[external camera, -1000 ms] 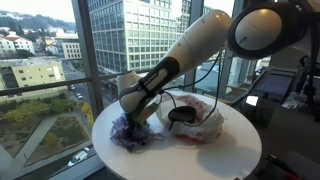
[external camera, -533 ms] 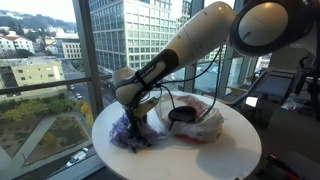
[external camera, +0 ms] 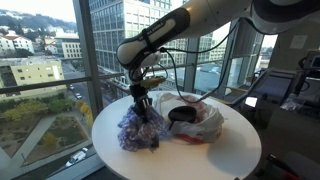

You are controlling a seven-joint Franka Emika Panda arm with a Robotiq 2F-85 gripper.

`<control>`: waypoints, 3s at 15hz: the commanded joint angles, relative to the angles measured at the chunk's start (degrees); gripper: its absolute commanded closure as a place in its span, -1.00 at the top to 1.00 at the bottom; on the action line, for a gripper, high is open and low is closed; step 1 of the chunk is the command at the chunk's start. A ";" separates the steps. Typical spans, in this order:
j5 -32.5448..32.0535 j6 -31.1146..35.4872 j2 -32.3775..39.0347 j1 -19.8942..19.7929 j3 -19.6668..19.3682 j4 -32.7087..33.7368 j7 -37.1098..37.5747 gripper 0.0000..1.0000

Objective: Put the items, which are on the table, in the plastic

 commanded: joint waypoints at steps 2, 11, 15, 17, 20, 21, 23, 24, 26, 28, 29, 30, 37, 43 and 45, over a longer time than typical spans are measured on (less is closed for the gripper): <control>6.20 2.49 -14.14 -4.81 2.35 -11.46 -1.69 -0.77; 25.69 14.59 -38.99 -12.05 1.55 -30.46 -4.57 -0.77; 35.90 20.24 -48.78 -13.63 -0.68 -38.40 -7.80 -0.76; 39.89 22.92 -53.28 -13.65 -2.27 -42.03 -8.83 -0.76; 43.86 26.75 -58.20 -13.66 -5.03 -46.02 -8.70 -0.76; 45.04 27.95 -59.28 -13.70 -5.90 -46.96 -8.78 -0.77; 46.39 30.15 -60.25 -13.93 -7.32 -47.89 -8.48 -0.75; 46.53 31.60 -60.39 -14.09 -7.78 -48.17 -8.03 -0.76; 46.83 35.08 -60.34 -14.45 -8.53 -48.45 -6.89 -0.75; 47.08 38.42 -60.12 -14.62 -9.01 -48.56 -6.34 -0.76; 46.47 40.00 -59.58 -14.79 -9.02 -48.52 -5.91 -0.76; 45.81 40.84 -58.26 -14.99 -9.19 -48.13 -5.65 -0.76; 42.31 41.50 -46.99 -17.10 -9.80 -46.22 -3.62 -0.76; 31.71 41.32 -38.31 -18.64 -9.40 -45.79 5.59 -0.73; 26.96 40.45 -35.29 -18.33 -9.22 -45.06 9.08 -0.74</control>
